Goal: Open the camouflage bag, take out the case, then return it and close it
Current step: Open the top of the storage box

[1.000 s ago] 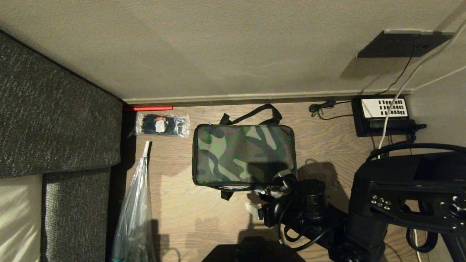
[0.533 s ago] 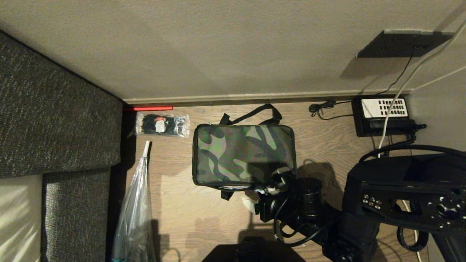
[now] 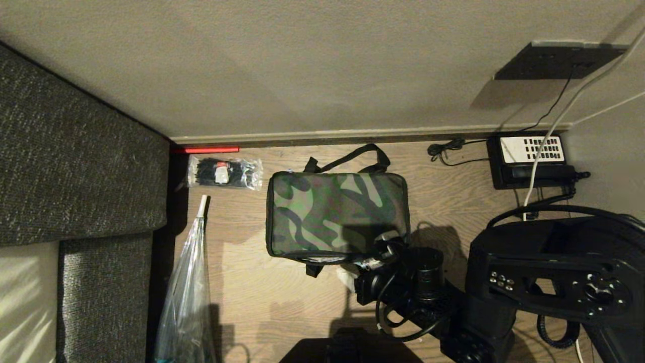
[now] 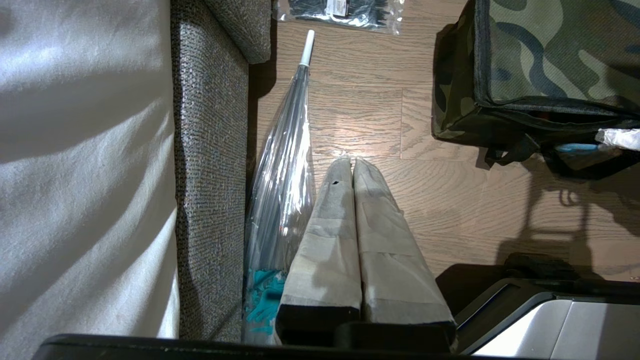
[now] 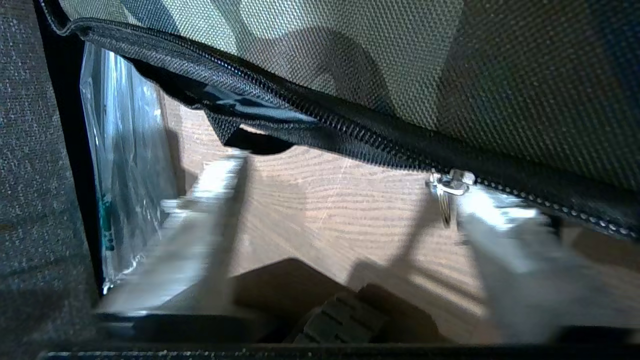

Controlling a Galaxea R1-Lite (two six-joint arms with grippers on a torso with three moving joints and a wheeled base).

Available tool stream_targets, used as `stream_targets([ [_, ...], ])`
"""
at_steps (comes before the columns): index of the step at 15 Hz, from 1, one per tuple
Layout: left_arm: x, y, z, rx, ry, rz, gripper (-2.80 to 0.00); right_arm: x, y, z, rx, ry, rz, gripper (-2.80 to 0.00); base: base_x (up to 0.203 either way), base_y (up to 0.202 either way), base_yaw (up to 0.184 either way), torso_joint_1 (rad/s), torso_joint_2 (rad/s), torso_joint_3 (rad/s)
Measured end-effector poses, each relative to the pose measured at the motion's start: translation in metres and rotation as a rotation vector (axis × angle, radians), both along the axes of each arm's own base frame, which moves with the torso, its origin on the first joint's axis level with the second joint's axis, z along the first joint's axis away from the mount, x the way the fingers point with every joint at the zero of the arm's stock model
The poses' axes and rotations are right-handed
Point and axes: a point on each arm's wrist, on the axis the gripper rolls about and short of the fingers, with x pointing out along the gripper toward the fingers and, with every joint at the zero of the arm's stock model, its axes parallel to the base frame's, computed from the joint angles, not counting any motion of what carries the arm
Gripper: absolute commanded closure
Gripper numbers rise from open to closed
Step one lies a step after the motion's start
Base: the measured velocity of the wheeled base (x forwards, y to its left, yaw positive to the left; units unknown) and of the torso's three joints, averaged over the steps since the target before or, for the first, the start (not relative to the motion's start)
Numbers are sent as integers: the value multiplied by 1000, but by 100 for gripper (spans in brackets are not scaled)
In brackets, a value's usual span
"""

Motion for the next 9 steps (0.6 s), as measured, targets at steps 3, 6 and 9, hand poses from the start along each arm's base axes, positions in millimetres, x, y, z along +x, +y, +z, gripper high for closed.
stream_targets([
  [3, 0, 0, 0, 0, 0, 0, 0, 0, 0, -4, -8, -9, 4, 0, 0, 0, 0, 0, 0, 0],
  [6, 0, 0, 0, 0, 0, 0, 0, -2, -2, -7, -33, -16, 11, 0, 0, 0, 0, 0, 0, 0],
  [9, 0, 0, 0, 0, 0, 0, 0, -4, -3, -8, -55, -20, 21, 0, 0, 0, 0, 0, 0, 0],
])
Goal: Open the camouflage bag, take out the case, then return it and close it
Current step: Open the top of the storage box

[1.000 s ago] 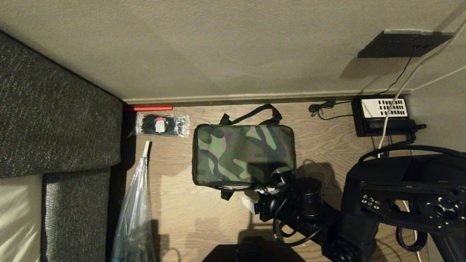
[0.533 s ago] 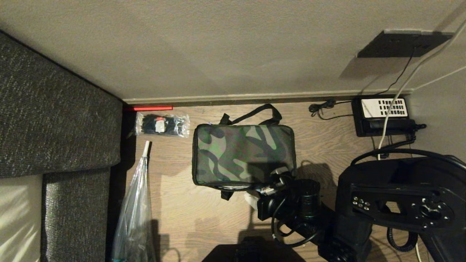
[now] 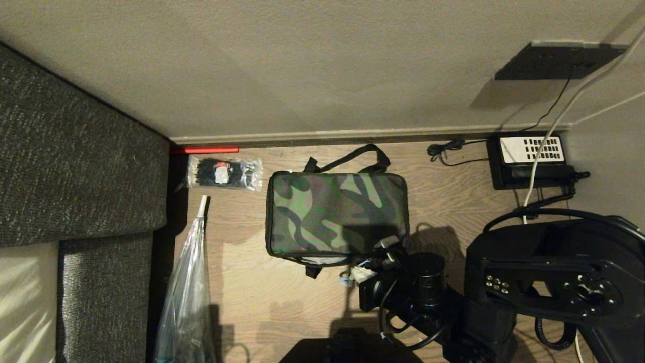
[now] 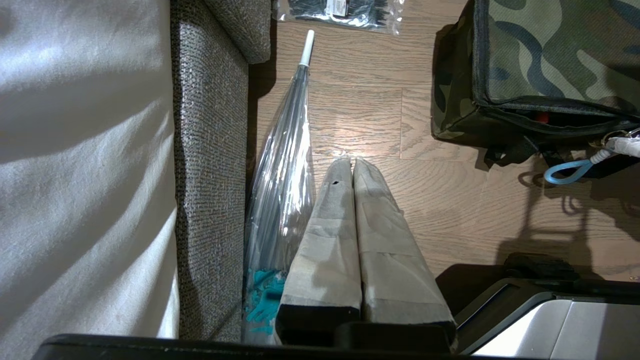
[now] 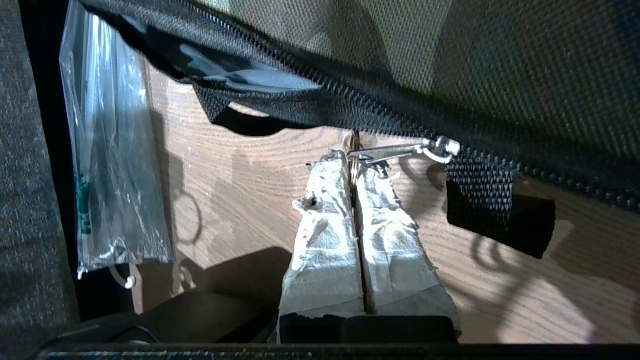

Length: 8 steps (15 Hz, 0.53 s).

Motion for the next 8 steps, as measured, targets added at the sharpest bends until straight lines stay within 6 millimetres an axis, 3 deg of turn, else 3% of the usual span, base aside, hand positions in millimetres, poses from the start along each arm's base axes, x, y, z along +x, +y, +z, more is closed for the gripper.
stream_targets([
  [5, 0, 0, 0, 0, 0, 0, 0, -4, -5, 6, -15, -4, 10, 0, 0, 0, 0, 0, 0, 0],
  [8, 0, 0, 0, 0, 0, 0, 0, -1, -19, 14, -23, -12, 0, 0, 0, 0, 0, 0, 0, 0],
])
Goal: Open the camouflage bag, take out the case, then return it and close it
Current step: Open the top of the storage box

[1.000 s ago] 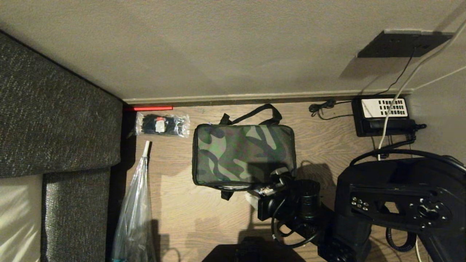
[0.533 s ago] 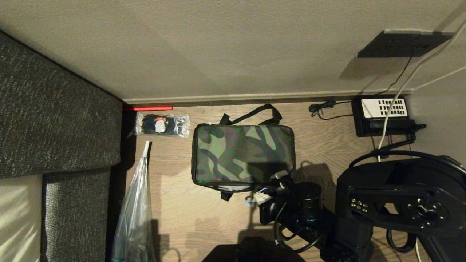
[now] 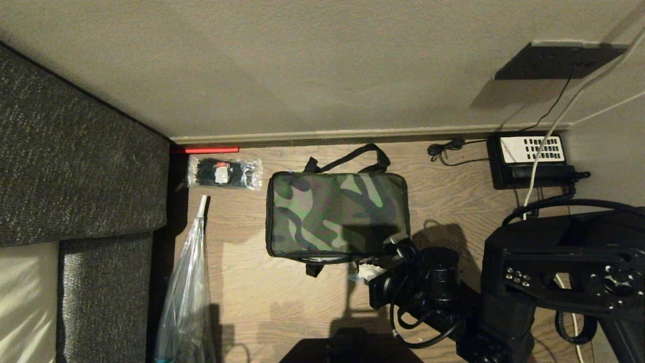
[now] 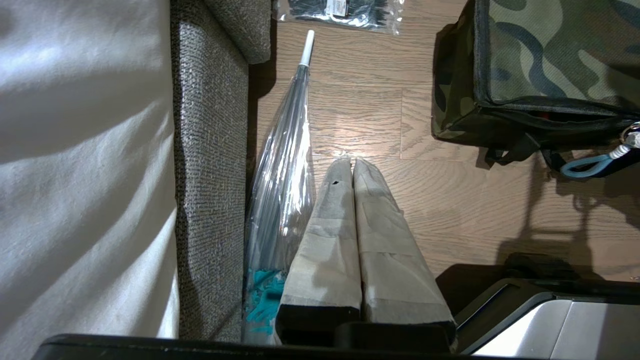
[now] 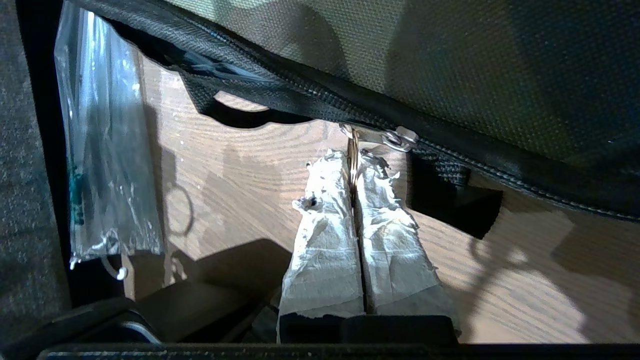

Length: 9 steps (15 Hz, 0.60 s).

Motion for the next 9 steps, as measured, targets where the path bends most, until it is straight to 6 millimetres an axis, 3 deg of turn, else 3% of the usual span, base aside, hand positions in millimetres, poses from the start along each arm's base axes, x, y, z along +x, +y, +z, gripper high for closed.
stream_targets([
  [6, 0, 0, 0, 0, 1, 0, 0, 3, -42, 9, -71, -21, 37, 0, 0, 0, 0, 0, 0, 0],
  [9, 0, 0, 0, 1, 0, 0, 0, 1, -50, 9, -80, -13, 24, 0, 0, 0, 0, 0, 0, 0],
])
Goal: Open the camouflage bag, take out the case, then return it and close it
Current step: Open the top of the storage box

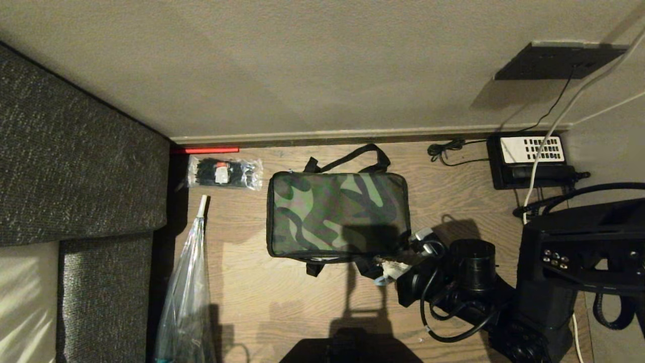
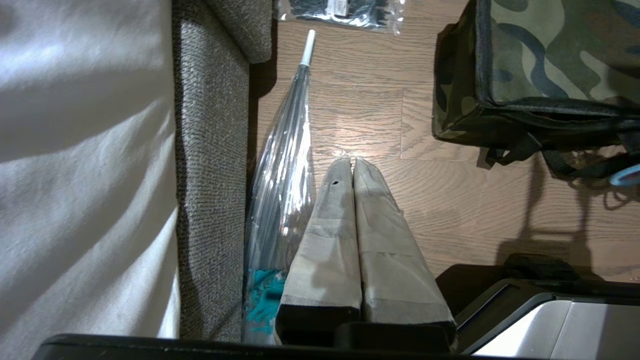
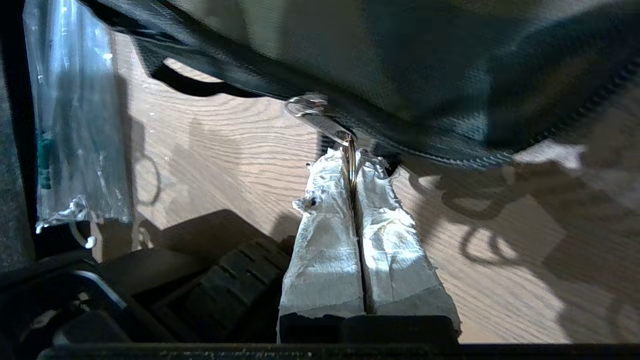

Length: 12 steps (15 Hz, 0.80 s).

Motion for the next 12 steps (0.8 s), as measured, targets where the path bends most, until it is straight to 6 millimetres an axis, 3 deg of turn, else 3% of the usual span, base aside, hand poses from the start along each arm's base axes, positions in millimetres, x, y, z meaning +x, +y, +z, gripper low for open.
stream_targets([
  [12, 0, 0, 0, 0, 0, 0, 0, -3, -38, 5, -20, 34, -54, 0, 0, 0, 0, 0, 0, 0],
])
